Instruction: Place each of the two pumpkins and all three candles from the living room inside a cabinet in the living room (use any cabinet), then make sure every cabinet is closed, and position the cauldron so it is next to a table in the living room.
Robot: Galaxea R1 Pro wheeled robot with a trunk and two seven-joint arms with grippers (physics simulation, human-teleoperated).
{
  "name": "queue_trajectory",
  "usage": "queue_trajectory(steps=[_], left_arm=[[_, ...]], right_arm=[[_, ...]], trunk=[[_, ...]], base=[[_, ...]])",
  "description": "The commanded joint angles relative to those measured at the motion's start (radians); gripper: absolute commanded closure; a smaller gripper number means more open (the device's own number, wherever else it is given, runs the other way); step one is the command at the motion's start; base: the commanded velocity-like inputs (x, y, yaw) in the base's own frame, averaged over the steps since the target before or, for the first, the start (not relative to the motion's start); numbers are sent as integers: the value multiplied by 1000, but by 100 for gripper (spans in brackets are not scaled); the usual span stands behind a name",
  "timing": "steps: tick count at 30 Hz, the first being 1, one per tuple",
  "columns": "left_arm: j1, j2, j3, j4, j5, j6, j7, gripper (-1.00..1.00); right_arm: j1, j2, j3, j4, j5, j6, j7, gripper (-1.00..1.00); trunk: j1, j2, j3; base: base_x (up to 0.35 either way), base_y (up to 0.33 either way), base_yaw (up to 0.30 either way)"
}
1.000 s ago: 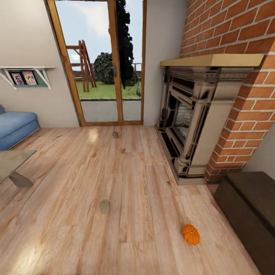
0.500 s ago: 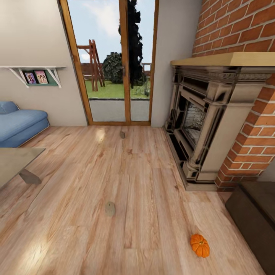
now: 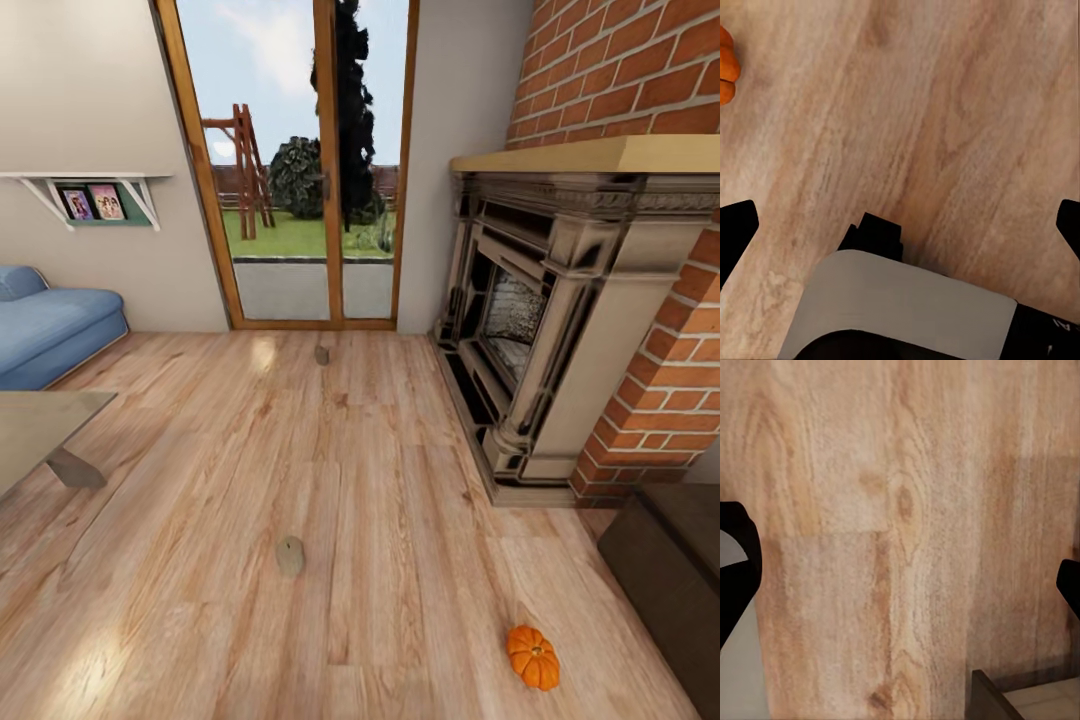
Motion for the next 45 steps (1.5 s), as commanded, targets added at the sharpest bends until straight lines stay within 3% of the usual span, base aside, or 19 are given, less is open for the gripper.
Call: queue_trajectory(steps=[1, 6, 7, 10, 12, 13, 14, 15, 16, 18, 20, 22, 25, 30, 36, 40, 42, 43, 45], left_arm=[[0, 1, -12, -3, -5, 2, 11, -100], [0, -10, -12, 9, -11, 0, 19, -100], [-1, -44, -11, 46, -28, 1, 60, -100], [-12, -39, -9, -225, -99, 273, 81, -100], [-62, -39, -7, -314, -118, 432, 85, -100], [-84, -38, -7, -321, -119, 461, 86, -100], [-127, -32, -6, -327, -120, 510, 86, -100], [-151, -25, -5, -326, -119, 533, 85, -100], [-200, -7, -1, -321, -115, 577, 80, -100], [-249, 13, 2, -311, -105, 617, 73, -100], [-331, 37, 5, -276, -70, 666, 58, -100], [-366, 42, 6, -249, -56, 677, 52, -100], [-436, 26, 6, -173, -44, 685, 44, -100], [-538, -17, 6, -82, -71, 669, 41, -100], [-625, -78, 6, -47, -121, 663, 40, -100], [-636, -91, 5, -42, -135, 628, 39, -100], [-639, -95, -2, -33, -138, 560, 38, -100], [-641, -109, -25, 21, -153, 489, 37, -100], [-641, -131, -50, 70, -172, 416, 36, -100]], right_arm=[[0, 0, 9, 0, -7, -8, -2, -100], [0, 0, 7, 0, -7, -34, -2, -100], [-1, 5, 0, -1, -10, -45, -13, -100], [-5, 71, 0, -113, -8, 73, -147, -100], [-19, 114, 0, -339, -4, 327, -228, -100], [-30, 127, 0, -404, -4, 409, -243, -100], [-55, 153, 0, -515, -4, 552, -268, -100], [-73, 169, 0, -562, -3, 617, -281, -100], [-118, 211, 0, -631, -3, 721, -310, -100], [-172, 262, 0, -668, -2, 792, -347, -100], [-294, 372, 0, -639, 11, 863, -435, -100], [-357, 415, 0, -590, 20, 875, -466, -100], [-494, 417, 3, -465, 25, 852, -494, -100], [-605, 417, 5, -381, 24, 812, -471, -100], [-646, 417, 7, -328, 33, 713, -444, -100], [-650, 417, 20, -315, 50, 669, -438, -100], [-652, 417, 33, -309, 61, 656, -435, -100], [-652, 417, 40, -303, 67, 656, -419, -100], [-652, 417, 43, -300, 71, 658, -380, -100]], trunk=[[0, 0, -1], [0, 0, -1], [0, 0, -1], [0, 0, -1], [0, 0, -1], [0, 0, -1], [0, 0, -1], [0, 0, -1], [0, 0, -1], [0, 0, -1], [0, 0, -1], [0, 0, -1], [0, 0, -1], [0, 0, -1], [0, 0, -1], [0, 0, -1], [0, 0, -1], [0, 0, -1], [0, 0, -1]], base=[[7, 3, 0], [3, 1, 0], [0, 0, 0], [0, 0, 0], [0, 0, 0], [0, 0, 0], [0, 0, 0], [0, 0, 0], [0, 0, 0], [0, 0, 0], [0, 0, 0], [0, 0, 0], [0, 0, 0], [0, 0, 0], [0, 0, 0], [0, 0, 0], [0, 0, 0], [0, 0, 0], [0, 0, 0]])
